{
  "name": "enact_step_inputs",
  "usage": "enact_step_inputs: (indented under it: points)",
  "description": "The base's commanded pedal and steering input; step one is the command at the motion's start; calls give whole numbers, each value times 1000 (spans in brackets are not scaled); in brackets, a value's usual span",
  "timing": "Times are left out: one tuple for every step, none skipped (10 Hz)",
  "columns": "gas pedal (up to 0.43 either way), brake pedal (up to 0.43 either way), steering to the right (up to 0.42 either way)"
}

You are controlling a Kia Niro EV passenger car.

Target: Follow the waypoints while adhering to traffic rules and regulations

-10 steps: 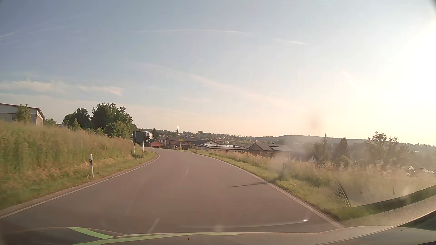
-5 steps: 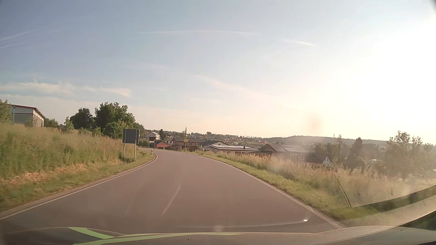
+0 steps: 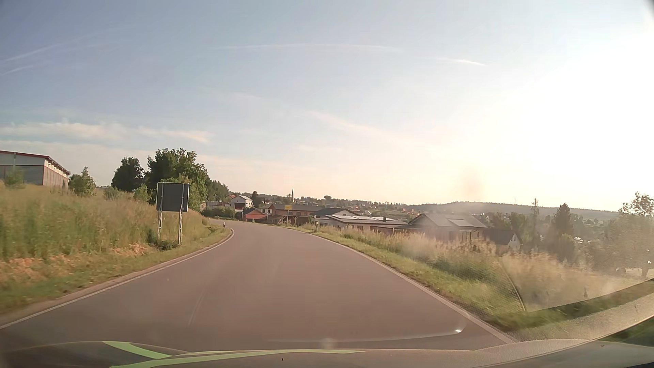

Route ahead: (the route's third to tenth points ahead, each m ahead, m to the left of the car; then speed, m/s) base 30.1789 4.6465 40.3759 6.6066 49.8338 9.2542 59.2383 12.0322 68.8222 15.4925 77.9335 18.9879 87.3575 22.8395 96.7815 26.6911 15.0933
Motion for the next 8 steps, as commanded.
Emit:
enact_step_inputs:
  points:
    - [0,0,-24]
    - [0,0,-24]
    - [0,0,-24]
    - [0,0,-24]
    - [0,0,-24]
    - [0,6,-24]
    - [0,24,-25]
    - [0,43,-25]
